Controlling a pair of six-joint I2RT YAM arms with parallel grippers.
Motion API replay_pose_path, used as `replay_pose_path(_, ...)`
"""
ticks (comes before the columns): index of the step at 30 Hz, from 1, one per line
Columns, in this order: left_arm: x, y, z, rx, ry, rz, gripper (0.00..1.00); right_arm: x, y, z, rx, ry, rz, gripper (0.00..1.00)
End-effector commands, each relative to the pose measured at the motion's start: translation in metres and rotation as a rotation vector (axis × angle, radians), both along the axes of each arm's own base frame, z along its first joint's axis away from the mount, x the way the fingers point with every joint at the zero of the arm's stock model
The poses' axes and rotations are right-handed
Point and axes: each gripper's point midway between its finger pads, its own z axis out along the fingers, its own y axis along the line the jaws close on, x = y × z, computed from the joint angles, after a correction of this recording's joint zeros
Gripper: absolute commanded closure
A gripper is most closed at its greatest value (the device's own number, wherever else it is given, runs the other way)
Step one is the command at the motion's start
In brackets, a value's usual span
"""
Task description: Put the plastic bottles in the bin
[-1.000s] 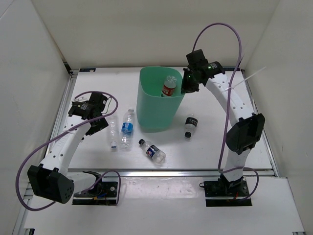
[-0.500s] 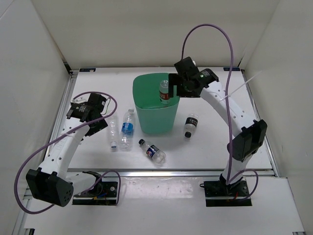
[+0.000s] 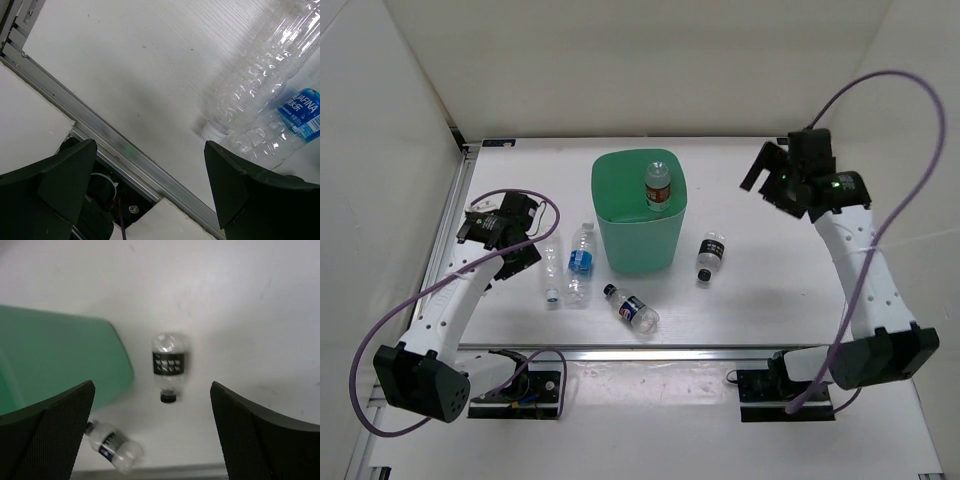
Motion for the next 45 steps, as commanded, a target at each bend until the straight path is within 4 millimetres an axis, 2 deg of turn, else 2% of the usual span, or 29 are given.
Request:
replay_pose_path(1, -0.014, 0.002, 0.000, 0.001, 0.024, 0.004, 0.00, -0.005, 0.029, -0.100, 0.157, 0.249, 0.098, 0.00)
replay_pose_path(4, -0.014, 0.002, 0.000, 0.001, 0.024, 0.004, 0.00, -0.005, 0.033, -0.144, 0.166, 0.344, 0.134, 0.00)
replay_pose_path(8, -0.018, 0.003, -0.006, 0.007, 0.046, 0.004, 0.00, -0.002, 0.045, -0.173, 0.179, 0.414, 0.195, 0.00)
replay_pose_path(9, -0.018, 0.004, -0.006, 0.010, 0.050, -0.004, 0.00, -0.001, 0.049, -0.187, 0.174, 0.449, 0.201, 0.00)
replay_pose_path(12, -0.018, 0.004, -0.006, 0.010, 0.050, -0.004, 0.00, -0.002, 0.058, -0.213, 0.166, 0.496, 0.230, 0.00)
replay_pose_path(17, -0.016, 0.003, -0.003, 0.011, 0.046, -0.013, 0.00, 0.005, 0.072, -0.239, 0.178, 0.556, 0.258, 0.00)
replay_pose_path(20, -0.016, 0.003, -0.005, 0.014, 0.056, -0.013, 0.00, 0.005, 0.074, -0.266, 0.178, 0.632, 0.252, 0.01)
replay_pose_path(22, -0.015, 0.003, -0.007, 0.016, 0.065, -0.013, 0.00, 0.004, 0.073, -0.271, 0.177, 0.645, 0.250, 0.14)
replay_pose_path(23, -0.015, 0.003, -0.007, 0.016, 0.065, -0.013, 0.00, 0.000, 0.067, -0.274, 0.178, 0.675, 0.232, 0.31)
replay_pose_path(25, -0.012, 0.002, -0.004, 0.011, 0.047, -0.013, 0.00, 0.004, 0.051, -0.261, 0.152, 0.646, 0.189, 0.50)
replay_pose_path(26, -0.011, 0.002, -0.005, 0.014, 0.056, -0.013, 0.00, 0.003, 0.044, -0.236, 0.145, 0.599, 0.175, 0.62)
replay_pose_path(28, -0.009, 0.000, -0.006, 0.003, 0.050, -0.015, 0.00, 0.008, 0.033, -0.199, 0.161, 0.507, 0.152, 0.69)
replay_pose_path(29, -0.008, -0.001, -0.003, 0.000, 0.041, -0.015, 0.00, 0.006, 0.027, -0.161, 0.157, 0.421, 0.143, 0.71)
replay_pose_path(30, -0.008, -0.002, -0.004, -0.010, 0.043, -0.017, 0.00, 0.008, 0.024, -0.140, 0.146, 0.367, 0.137, 0.73)
replay_pose_path(31, -0.008, -0.002, -0.004, -0.010, 0.043, -0.017, 0.00, 0.019, 0.020, -0.100, 0.154, 0.266, 0.123, 0.73)
replay_pose_path(32, -0.006, -0.003, -0.004, -0.012, 0.035, -0.018, 0.00, 0.017, 0.018, -0.067, 0.151, 0.185, 0.122, 0.73)
replay_pose_path(34, -0.010, -0.004, -0.011, -0.016, 0.059, -0.020, 0.00, 0.022, 0.028, -0.014, 0.153, 0.053, 0.146, 0.73)
replay_pose_path(35, -0.008, -0.004, -0.010, -0.019, 0.051, -0.020, 0.00, 0.029, 0.037, 0.033, 0.165, -0.067, 0.174, 0.73)
replay_pose_path(37, -0.008, -0.004, -0.012, -0.016, 0.059, -0.020, 0.00, 0.030, 0.062, 0.080, 0.187, -0.203, 0.247, 0.73)
replay_pose_path(38, -0.006, -0.007, -0.012, -0.029, 0.052, -0.022, 0.00, 0.034, 0.075, 0.092, 0.207, -0.244, 0.288, 0.72)
replay_pose_path(39, -0.006, -0.007, -0.012, -0.029, 0.052, -0.022, 0.00, 0.042, 0.102, 0.108, 0.238, -0.289, 0.363, 0.72)
replay_pose_path(41, -0.001, -0.008, -0.012, -0.031, 0.045, -0.023, 0.00, 0.052, 0.130, 0.114, 0.253, -0.296, 0.422, 0.71)
replay_pose_path(42, 0.003, -0.009, -0.010, -0.032, 0.042, -0.023, 0.00, 0.049, 0.152, 0.113, 0.257, -0.274, 0.469, 0.69)
replay_pose_path(43, 0.005, -0.010, -0.006, -0.035, 0.030, -0.023, 0.00, 0.061, 0.169, 0.115, 0.253, -0.284, 0.499, 0.67)
replay_pose_path(44, 0.010, -0.011, -0.002, -0.038, 0.019, -0.023, 0.00, 0.063, 0.181, 0.111, 0.243, -0.281, 0.529, 0.59)
replay_pose_path(45, 0.013, -0.012, -0.002, -0.038, 0.021, -0.023, 0.00, 0.059, 0.199, 0.104, 0.251, -0.260, 0.571, 0.48)
